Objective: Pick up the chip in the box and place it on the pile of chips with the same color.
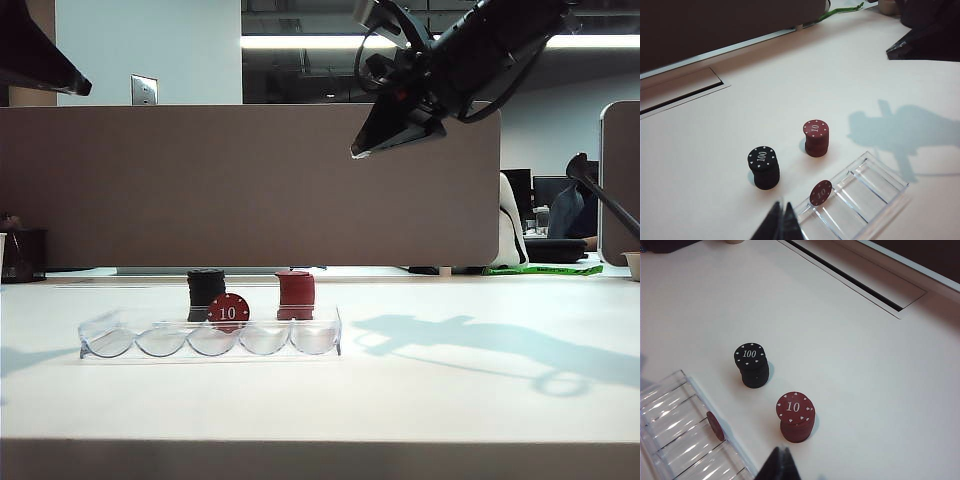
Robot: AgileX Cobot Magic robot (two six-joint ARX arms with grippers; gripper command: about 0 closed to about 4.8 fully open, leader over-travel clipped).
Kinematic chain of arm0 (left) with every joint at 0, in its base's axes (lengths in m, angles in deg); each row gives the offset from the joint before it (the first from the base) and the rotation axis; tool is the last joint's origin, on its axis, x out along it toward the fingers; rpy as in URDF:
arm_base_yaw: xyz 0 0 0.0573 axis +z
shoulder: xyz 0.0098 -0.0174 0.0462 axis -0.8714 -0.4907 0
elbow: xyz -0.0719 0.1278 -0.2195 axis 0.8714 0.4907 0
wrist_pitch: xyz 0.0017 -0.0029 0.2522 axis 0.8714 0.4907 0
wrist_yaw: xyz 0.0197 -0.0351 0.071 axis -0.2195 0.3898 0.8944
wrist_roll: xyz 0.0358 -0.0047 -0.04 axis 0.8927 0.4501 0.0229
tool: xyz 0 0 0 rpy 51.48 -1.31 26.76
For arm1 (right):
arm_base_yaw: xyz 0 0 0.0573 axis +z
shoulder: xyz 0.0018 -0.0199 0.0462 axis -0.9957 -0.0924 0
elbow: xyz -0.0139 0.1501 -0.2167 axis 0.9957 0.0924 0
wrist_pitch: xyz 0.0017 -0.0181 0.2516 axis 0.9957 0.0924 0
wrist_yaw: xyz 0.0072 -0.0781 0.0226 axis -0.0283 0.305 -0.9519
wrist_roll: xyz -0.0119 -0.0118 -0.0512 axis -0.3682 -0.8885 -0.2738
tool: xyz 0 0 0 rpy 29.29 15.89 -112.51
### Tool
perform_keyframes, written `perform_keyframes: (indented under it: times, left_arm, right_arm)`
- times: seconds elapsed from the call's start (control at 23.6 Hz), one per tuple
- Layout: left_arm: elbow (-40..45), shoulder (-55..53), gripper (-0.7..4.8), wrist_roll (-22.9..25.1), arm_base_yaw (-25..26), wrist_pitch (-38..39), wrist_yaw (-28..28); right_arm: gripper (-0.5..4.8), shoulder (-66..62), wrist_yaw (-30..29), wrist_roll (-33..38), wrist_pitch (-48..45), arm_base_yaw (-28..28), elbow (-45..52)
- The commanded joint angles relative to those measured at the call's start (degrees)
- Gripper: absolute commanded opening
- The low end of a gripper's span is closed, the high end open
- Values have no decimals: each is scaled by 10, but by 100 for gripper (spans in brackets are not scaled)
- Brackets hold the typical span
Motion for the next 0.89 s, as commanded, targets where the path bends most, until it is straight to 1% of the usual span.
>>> perform_keyframes:
  times: [0.04,0.13,0.25,0.38,0.42,0.64,0.72,0.76,0.89]
  left_arm:
    - [-4,-1,-3,2,0,-7,-5]
    - [-4,-1,-3,2,0,-7,-5]
    - [-4,-2,-3,3,0,-8,-28]
    - [-4,-16,-3,27,0,-3,-38]
    - [-4,-21,-3,27,0,-3,-37]
    - [-4,-50,-3,27,0,-1,-42]
    - [-4,-59,-3,28,0,-1,-47]
    - [-4,-71,-3,28,0,-3,-60]
    - [-4,-93,-3,35,0,-18,-62]
  right_arm:
    - [-6,-8,-43,3,-28,5,-3]
    - [-6,-34,-60,3,-31,6,-23]
    - [-6,-78,-69,-2,-17,11,-67]
    - [-6,-119,-84,-12,-5,18,-113]
    - [-6,-130,-89,-20,-1,18,-124]
    - [-6,-160,-99,-33,-1,26,-143]
    - [-6,-170,-98,-44,-1,35,-143]
    - [-6,-179,-102,-47,4,41,-144]
    - [-6,-195,-96,-70,31,62,-144]
